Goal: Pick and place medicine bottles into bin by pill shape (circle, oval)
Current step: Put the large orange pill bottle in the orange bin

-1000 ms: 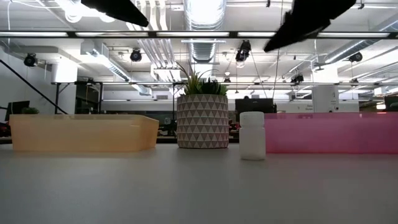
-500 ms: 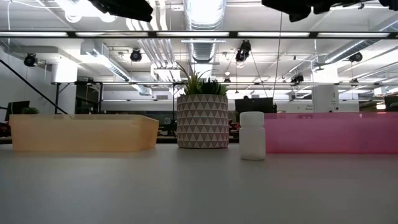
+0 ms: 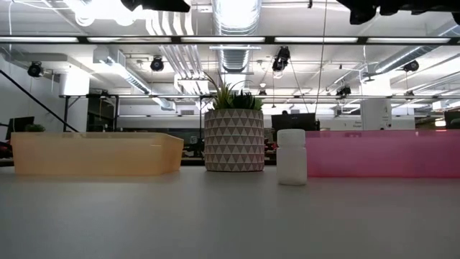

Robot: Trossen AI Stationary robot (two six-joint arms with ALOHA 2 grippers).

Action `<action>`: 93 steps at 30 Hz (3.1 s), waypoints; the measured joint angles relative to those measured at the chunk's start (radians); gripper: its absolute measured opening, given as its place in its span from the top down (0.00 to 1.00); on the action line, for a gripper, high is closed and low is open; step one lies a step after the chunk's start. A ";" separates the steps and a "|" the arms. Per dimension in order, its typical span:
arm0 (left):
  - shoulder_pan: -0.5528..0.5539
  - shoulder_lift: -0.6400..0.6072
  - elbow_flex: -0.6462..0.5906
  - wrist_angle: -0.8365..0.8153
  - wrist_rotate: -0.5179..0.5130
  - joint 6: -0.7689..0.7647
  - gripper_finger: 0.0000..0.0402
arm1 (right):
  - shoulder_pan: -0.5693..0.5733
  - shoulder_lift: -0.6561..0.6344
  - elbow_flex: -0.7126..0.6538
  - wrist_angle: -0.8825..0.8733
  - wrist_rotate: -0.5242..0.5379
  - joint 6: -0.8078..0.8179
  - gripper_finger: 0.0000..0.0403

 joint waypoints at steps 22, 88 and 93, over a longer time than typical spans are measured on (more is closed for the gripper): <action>0.014 0.002 0.043 0.022 0.477 -0.795 0.36 | -0.002 -0.075 -0.043 -0.006 0.003 0.010 0.64; -0.204 0.148 -0.019 -1.109 0.862 -1.445 0.27 | -0.002 -0.075 -0.043 -0.053 0.004 0.027 0.64; -0.232 0.161 -0.051 -1.090 0.862 -1.448 0.27 | -0.002 -0.075 -0.043 -0.054 0.004 0.030 0.64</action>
